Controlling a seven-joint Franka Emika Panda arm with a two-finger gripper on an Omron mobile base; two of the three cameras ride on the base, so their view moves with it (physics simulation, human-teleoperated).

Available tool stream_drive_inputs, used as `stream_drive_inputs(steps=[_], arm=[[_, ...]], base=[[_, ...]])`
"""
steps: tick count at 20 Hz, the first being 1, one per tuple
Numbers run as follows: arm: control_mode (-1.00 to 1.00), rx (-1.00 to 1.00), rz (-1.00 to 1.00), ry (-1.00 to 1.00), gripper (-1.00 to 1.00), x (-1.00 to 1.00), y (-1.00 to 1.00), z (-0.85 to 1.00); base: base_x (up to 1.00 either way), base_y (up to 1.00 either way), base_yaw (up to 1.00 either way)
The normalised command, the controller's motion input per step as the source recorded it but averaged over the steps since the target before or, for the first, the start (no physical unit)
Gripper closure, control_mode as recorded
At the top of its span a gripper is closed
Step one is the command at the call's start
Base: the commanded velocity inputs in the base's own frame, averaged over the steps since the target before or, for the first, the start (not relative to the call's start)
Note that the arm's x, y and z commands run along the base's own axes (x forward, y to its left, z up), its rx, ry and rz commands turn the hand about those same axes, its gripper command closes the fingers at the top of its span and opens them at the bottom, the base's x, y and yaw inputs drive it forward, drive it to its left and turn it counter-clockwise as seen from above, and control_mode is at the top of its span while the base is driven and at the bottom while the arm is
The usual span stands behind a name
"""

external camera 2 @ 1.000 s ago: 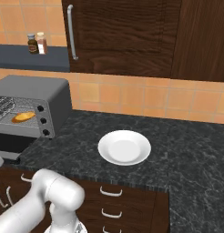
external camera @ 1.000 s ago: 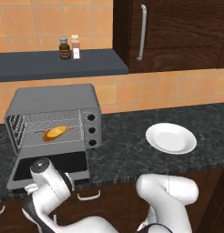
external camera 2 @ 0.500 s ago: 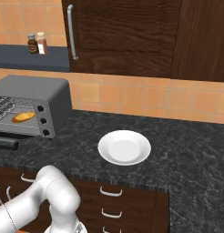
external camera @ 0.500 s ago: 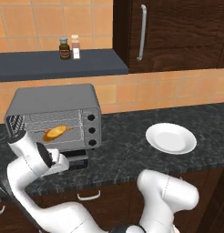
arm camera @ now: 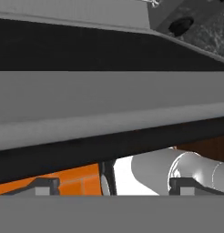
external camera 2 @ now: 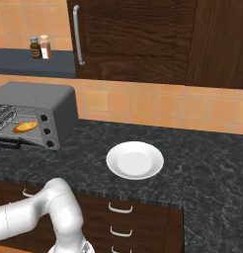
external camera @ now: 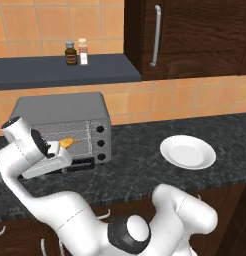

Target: Pick up the kebab skewer and baguette bread, and place them inside the toaster oven. Close the toaster oven door and start by setting the timer.

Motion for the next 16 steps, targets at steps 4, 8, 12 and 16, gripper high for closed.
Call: stream_drive_inputs(steps=[4,8,12,16], arm=[[-1.0,0.07,0.04,-0.28,-1.0,0.95,-0.01,-0.27],[-1.0,0.04,0.05,-0.37,-1.0,0.71,0.0,-0.49],[-1.0,0.02,0.04,-0.32,-1.0,0.48,-0.04,-0.64],[-1.0,0.03,0.02,-0.22,-1.0,0.57,-0.17,-0.45]], base=[[0.0,0.0,0.0],[0.0,0.0,0.0],[0.0,0.0,0.0],[0.0,0.0,0.0]])
